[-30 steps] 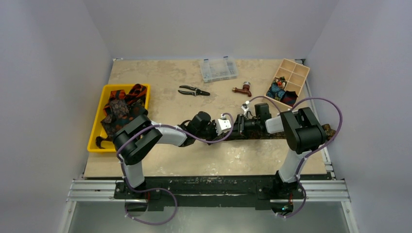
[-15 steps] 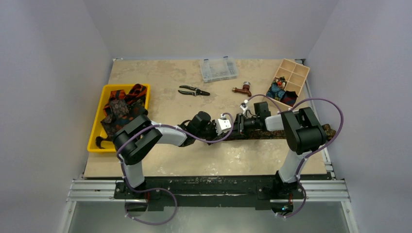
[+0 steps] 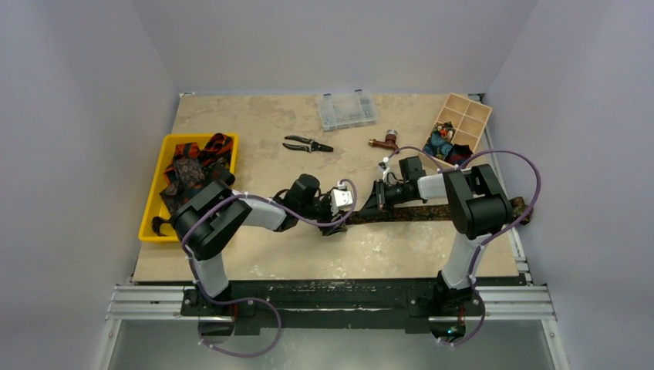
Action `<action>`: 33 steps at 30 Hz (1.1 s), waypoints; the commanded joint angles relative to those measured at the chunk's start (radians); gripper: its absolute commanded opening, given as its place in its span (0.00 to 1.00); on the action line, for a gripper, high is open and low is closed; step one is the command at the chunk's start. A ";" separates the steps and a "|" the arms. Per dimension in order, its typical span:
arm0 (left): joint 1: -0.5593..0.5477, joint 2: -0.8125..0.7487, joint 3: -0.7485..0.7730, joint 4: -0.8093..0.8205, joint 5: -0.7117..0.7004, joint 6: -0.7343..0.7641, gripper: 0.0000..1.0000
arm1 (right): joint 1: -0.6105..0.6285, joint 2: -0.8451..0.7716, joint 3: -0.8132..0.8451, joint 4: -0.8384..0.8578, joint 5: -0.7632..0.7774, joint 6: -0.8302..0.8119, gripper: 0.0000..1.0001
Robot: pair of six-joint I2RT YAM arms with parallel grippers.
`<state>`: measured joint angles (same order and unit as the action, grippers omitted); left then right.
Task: Roll the ties
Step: Roll the tie at the center of the board.
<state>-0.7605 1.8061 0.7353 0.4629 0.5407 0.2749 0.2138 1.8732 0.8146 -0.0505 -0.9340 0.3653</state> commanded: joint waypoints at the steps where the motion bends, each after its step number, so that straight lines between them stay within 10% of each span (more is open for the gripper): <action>1: 0.052 -0.017 -0.023 -0.043 0.128 0.099 0.60 | -0.005 0.037 0.021 -0.051 0.109 -0.075 0.00; 23: -0.013 0.035 0.094 0.053 0.053 -0.019 0.30 | -0.006 0.040 -0.002 -0.023 0.123 -0.059 0.00; 33: -0.054 0.089 0.179 0.082 0.023 -0.106 0.34 | -0.005 0.034 -0.014 -0.012 0.121 -0.055 0.00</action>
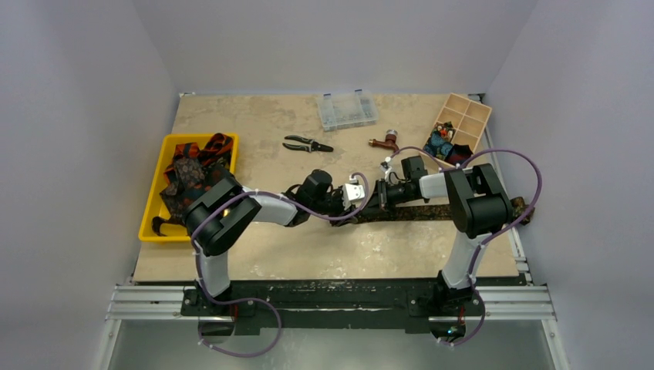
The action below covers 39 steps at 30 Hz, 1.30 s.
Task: Roll the ties
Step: Roll the tie at the center of the board.
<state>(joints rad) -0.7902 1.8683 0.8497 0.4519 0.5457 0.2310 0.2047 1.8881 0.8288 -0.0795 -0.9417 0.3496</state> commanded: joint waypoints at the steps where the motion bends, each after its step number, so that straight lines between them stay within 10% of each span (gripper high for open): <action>1: -0.024 0.036 0.065 0.099 0.017 -0.069 0.36 | 0.004 0.019 -0.029 0.019 0.127 -0.037 0.00; 10: -0.025 0.106 0.055 0.084 0.007 -0.029 0.42 | 0.003 0.005 -0.044 0.033 0.127 -0.033 0.00; 15: -0.030 0.099 0.057 -0.018 -0.056 0.057 0.24 | 0.004 0.009 -0.020 0.004 0.114 -0.044 0.00; 30: -0.090 0.060 0.080 -0.307 -0.257 0.128 0.20 | -0.035 -0.167 0.058 -0.318 0.004 -0.176 0.44; 39: -0.106 0.068 0.093 -0.320 -0.262 0.138 0.20 | -0.010 -0.091 0.068 -0.177 -0.010 -0.053 0.45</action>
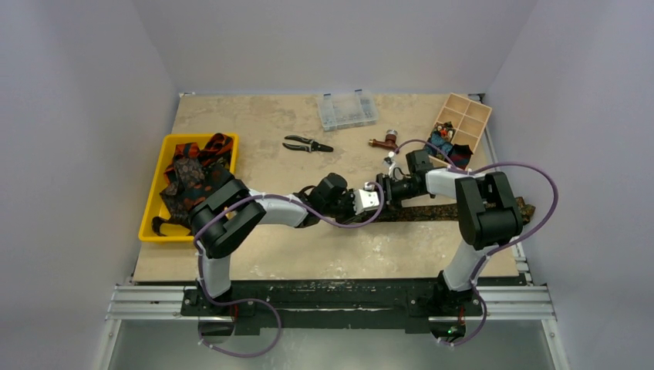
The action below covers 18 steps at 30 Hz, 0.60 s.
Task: Roll the ties
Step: Roll the tie at the center of the board.
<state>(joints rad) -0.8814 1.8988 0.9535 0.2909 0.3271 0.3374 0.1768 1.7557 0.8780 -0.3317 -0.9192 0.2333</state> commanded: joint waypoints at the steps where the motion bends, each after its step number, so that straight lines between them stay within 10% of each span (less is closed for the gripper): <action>1: -0.015 0.037 -0.007 -0.165 -0.047 0.033 0.20 | 0.023 0.049 0.025 0.086 -0.034 0.072 0.44; 6: -0.017 0.045 0.005 -0.186 -0.055 0.037 0.21 | 0.042 0.057 0.040 0.090 -0.044 0.075 0.32; 11: -0.017 0.041 -0.001 -0.177 -0.032 0.036 0.29 | 0.038 0.084 0.060 0.012 -0.002 0.003 0.00; 18: 0.045 -0.027 -0.099 0.021 0.126 0.024 0.56 | 0.007 0.161 0.106 -0.123 0.100 -0.130 0.00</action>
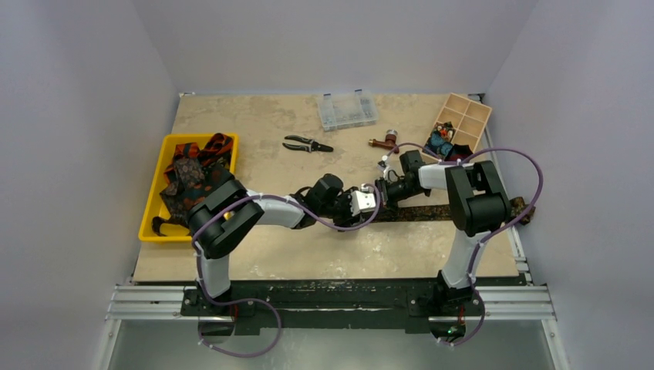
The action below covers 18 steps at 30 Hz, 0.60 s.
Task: Roll the ties
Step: Roll the tie at the center of the board.
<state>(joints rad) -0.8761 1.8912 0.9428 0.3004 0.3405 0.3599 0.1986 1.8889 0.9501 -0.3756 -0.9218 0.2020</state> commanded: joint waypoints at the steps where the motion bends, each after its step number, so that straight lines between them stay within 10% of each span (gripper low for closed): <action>1: 0.055 -0.031 -0.101 0.051 0.143 -0.011 0.57 | -0.017 0.033 0.036 -0.081 0.114 -0.103 0.00; 18: 0.073 0.005 -0.074 0.194 0.263 0.074 0.64 | -0.077 0.104 0.071 -0.153 0.155 -0.151 0.00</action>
<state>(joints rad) -0.7860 1.8751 0.8196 0.4641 0.5774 0.3897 0.1318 1.9549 1.0100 -0.5259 -0.9108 0.1169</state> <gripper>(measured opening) 0.633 0.020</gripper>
